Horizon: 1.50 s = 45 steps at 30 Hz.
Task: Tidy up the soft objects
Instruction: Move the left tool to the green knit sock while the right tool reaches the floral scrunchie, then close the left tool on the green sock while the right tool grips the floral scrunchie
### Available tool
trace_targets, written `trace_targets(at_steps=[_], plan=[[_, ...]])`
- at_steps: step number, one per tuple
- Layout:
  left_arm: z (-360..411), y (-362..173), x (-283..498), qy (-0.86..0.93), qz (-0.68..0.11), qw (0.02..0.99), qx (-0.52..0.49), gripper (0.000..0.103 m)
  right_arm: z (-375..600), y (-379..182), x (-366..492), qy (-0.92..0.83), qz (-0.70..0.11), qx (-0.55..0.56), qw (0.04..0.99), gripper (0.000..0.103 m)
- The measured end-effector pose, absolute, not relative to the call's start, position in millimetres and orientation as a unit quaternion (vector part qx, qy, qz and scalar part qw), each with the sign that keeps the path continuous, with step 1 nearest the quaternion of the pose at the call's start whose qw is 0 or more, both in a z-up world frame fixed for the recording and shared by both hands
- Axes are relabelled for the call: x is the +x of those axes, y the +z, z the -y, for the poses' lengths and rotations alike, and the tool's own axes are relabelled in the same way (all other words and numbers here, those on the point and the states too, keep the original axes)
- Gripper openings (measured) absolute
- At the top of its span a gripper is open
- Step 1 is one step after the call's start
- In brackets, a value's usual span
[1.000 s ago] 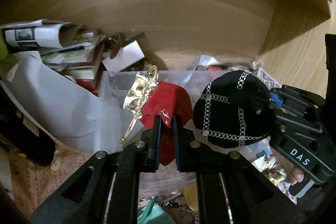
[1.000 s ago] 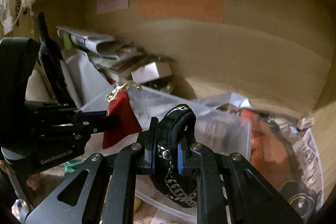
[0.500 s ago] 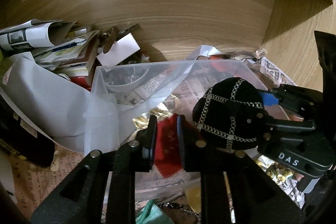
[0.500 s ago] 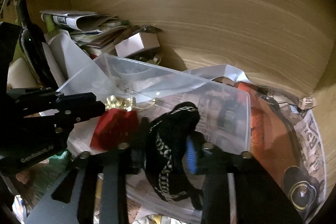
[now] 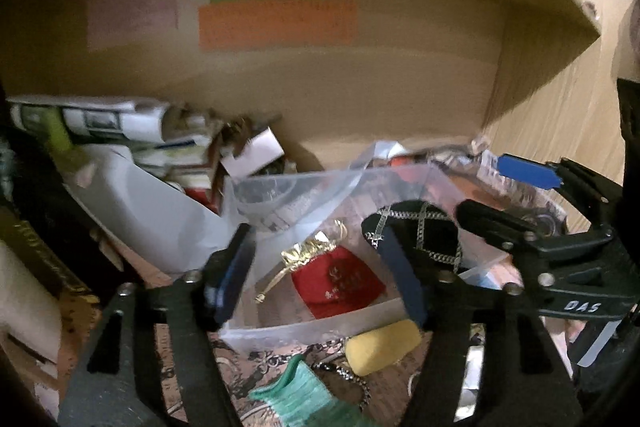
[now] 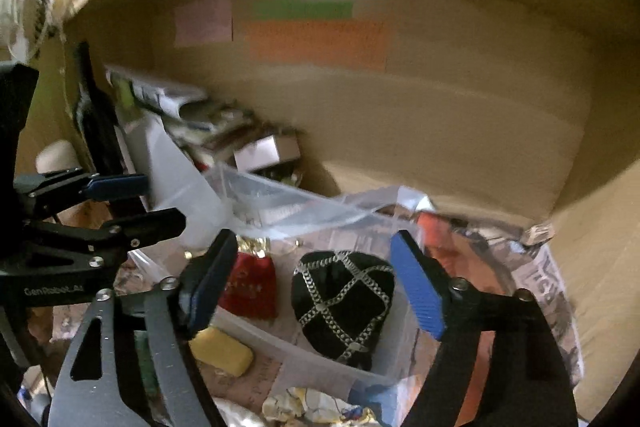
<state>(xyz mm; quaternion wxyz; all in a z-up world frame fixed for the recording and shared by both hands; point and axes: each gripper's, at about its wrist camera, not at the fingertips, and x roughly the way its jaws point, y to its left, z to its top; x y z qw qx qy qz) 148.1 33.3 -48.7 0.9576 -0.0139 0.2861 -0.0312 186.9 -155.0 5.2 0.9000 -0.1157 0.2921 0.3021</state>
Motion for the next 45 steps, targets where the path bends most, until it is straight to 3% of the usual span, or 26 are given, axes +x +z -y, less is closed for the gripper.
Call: trace_targets(at_steps=[4,7,30,34,36,43,45], plan=[[-36.2,-38.6,124.1,-0.021,-0.263,0.965,-0.014,0.09,167.1,17.3,170.7,0.302,-0.272,-0.104,0.908,0.081],[-39.7,-38.7,109.8,-0.017,-0.257,0.966,-0.017,0.096,174.7,18.0,158.3,0.3,-0.267,-0.1,0.91,0.082],[-46.6,-141.0,80.3,-0.023,-0.38,0.923,-0.055,0.096,229.6,-78.2,138.7,0.262,-0.421,-0.06,0.866,0.082],[-47.0,-151.5,79.2,-0.027,-0.392,0.917,-0.063,0.082,231.6,-84.2,136.8,0.26,-0.434,-0.053,0.861,0.075],[-46.9,-155.7,80.8,-0.031,-0.399,0.914,-0.069,0.077,231.3,-87.6,137.1,0.262,-0.441,-0.054,0.857,0.065],[-47.5,-159.1,74.2,-0.053,-0.399,0.912,-0.085,0.054,235.8,-96.2,140.0,0.262,-0.452,-0.048,0.851,0.043],[-46.0,-158.1,72.6,-0.055,-0.398,0.912,-0.085,0.048,235.8,-95.6,140.2,0.265,-0.452,-0.045,0.851,0.031]])
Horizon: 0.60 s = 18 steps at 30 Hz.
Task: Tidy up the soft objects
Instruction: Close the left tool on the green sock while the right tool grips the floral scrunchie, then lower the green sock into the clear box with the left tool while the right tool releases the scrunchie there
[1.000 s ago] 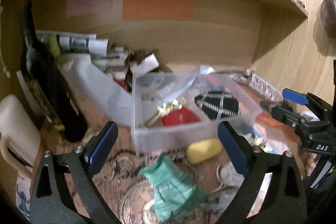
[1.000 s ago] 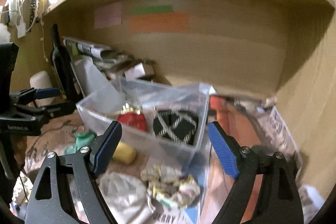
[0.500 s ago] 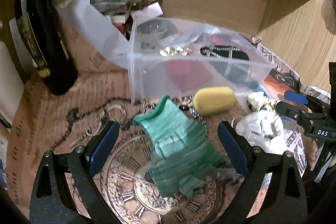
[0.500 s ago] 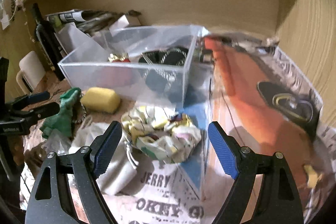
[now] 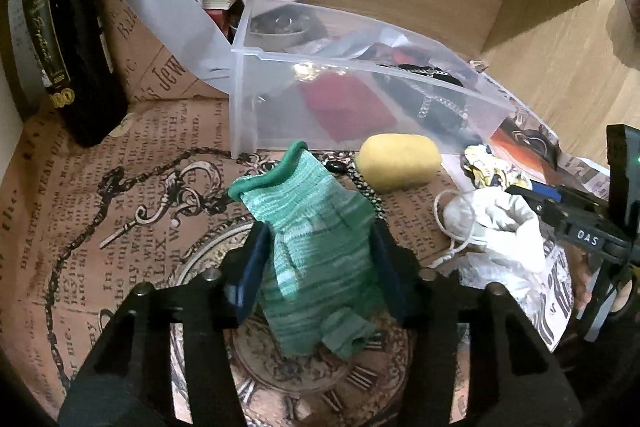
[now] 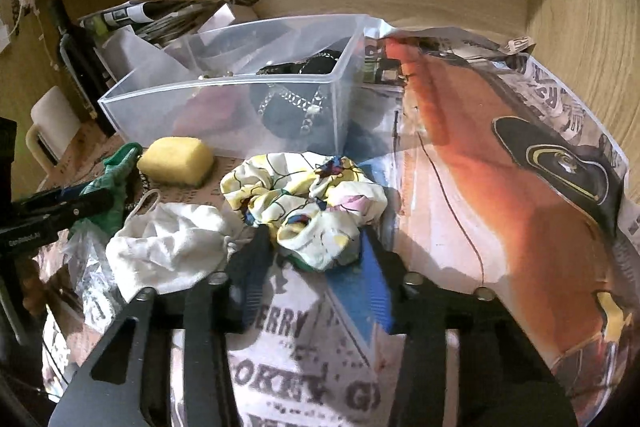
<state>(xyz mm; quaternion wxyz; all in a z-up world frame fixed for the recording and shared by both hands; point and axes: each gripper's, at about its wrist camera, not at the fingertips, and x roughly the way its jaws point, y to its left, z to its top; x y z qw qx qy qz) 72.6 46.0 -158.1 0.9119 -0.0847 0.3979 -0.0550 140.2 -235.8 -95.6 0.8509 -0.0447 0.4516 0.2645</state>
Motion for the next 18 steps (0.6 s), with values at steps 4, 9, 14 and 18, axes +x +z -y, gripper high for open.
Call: trace_targets(at_steps=[4,9,14,18], plan=[[-44.3,-153.9,68.2,-0.056,-0.392,0.915,-0.08,0.034,235.8,-93.9,138.5,0.268,-0.447,-0.042,0.852,0.022],[-45.9,-146.4,62.0,-0.051,-0.384,0.919,-0.078,0.029,236.8,-82.8,131.1,0.269,-0.422,-0.04,0.865,0.019],[-51.1,-133.0,53.8,-0.046,-0.364,0.927,-0.081,0.028,239.4,-65.8,125.5,0.27,-0.398,-0.034,0.876,0.019],[-54.1,-116.1,47.3,-0.043,-0.341,0.936,-0.08,0.028,241.3,-43.1,118.0,0.274,-0.365,-0.035,0.889,0.018]])
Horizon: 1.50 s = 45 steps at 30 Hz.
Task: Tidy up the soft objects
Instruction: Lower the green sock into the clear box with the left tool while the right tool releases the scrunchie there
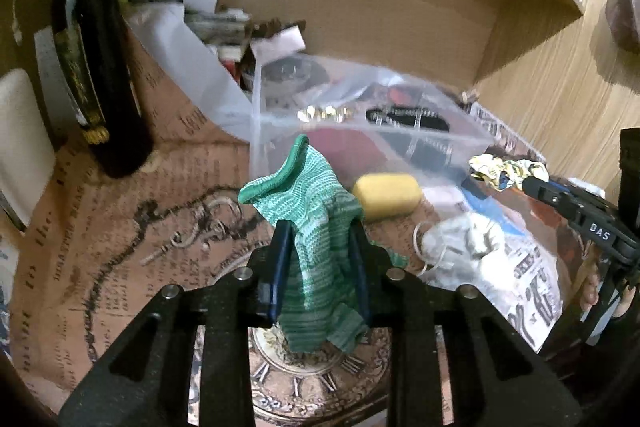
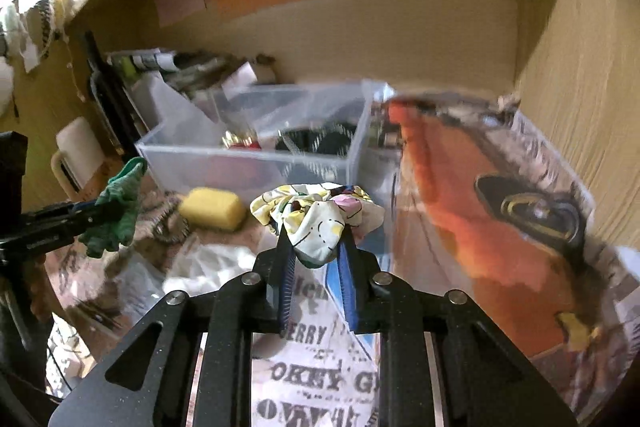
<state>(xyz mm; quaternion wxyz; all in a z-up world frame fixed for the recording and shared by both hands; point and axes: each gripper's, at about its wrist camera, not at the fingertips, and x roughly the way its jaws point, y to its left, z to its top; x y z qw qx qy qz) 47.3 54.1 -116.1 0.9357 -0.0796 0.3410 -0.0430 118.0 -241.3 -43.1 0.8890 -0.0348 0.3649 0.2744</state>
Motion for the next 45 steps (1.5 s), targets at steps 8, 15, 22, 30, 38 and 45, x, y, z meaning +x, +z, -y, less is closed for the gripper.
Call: trace_targets(at_steps=[8,15,22,30,38,45], plan=[[-54.9,-75.2,45.1,-0.039,-0.285,0.955,-0.075,0.028,236.5,-1.2,108.3,0.29,-0.296,-0.033,0.909,0.018],[-53.4,-49.2,67.0,-0.042,-0.256,0.963,-0.072,0.028,212.9,16.6,118.7,0.31,-0.253,-0.036,0.916,0.018],[-50.5,-46.7,105.9,-0.036,-0.274,0.959,-0.064,0.028,186.5,5.9,149.1,0.324,-0.262,-0.045,0.908,0.018],[-43.7,-57.6,149.2,-0.024,-0.304,0.951,-0.043,0.028,160.3,-9.1,176.0,0.334,-0.292,-0.064,0.894,0.018],[-39.5,-81.6,185.6,-0.022,-0.342,0.939,-0.035,0.028,137.6,-34.8,199.1,0.335,-0.332,-0.085,0.878,0.019],[-30.1,-95.4,202.9,-0.021,-0.359,0.933,-0.014,0.028,130.6,-57.0,212.4,0.331,-0.366,-0.098,0.864,0.019]])
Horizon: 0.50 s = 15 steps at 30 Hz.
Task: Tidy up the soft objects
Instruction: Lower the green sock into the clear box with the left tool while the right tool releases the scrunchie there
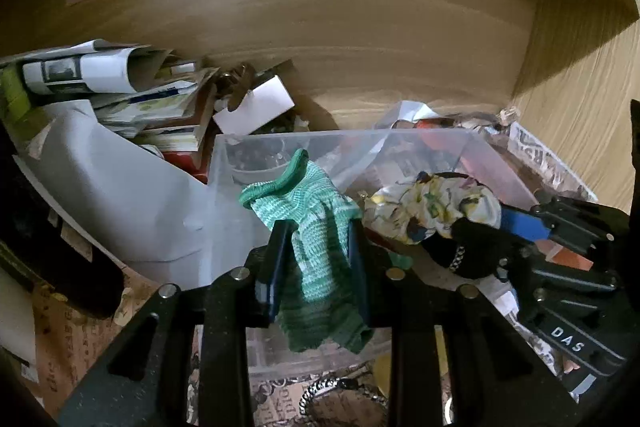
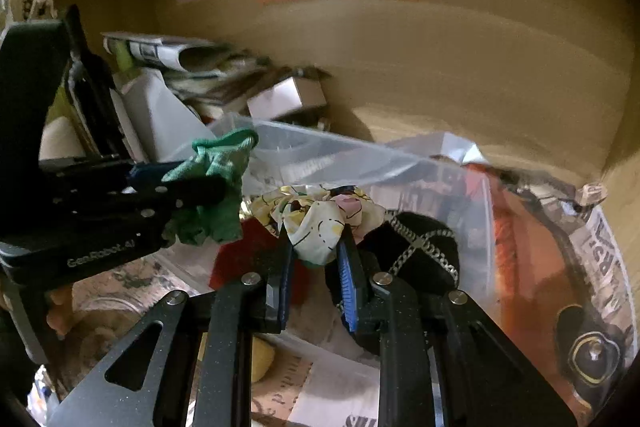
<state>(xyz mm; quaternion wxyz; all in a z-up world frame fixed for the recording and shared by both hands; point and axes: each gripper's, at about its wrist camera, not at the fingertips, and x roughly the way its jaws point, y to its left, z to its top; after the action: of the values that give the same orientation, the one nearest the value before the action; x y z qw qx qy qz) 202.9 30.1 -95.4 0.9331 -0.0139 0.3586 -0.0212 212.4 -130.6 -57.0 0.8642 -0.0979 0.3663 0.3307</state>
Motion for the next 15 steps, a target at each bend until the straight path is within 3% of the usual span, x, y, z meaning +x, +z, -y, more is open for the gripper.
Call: trace_targets(at_steps=[5,11,15], plan=[[-26.5,-99.9,204.7,-0.022,-0.365,0.931,-0.002,0.029,127.9,-65.8,216.6,0.319,-0.379,-0.109,0.862,0.025],[-25.2,-101.4,205.4,-0.02,-0.365,0.931,0.002,0.044,131.4,-62.0,216.2,0.308,-0.375,-0.108,0.868,0.048],[-26.9,-93.2,194.4,-0.02,-0.354,0.935,-0.003,0.054,135.0,-54.6,214.6,0.306,-0.368,-0.104,0.872,0.051]])
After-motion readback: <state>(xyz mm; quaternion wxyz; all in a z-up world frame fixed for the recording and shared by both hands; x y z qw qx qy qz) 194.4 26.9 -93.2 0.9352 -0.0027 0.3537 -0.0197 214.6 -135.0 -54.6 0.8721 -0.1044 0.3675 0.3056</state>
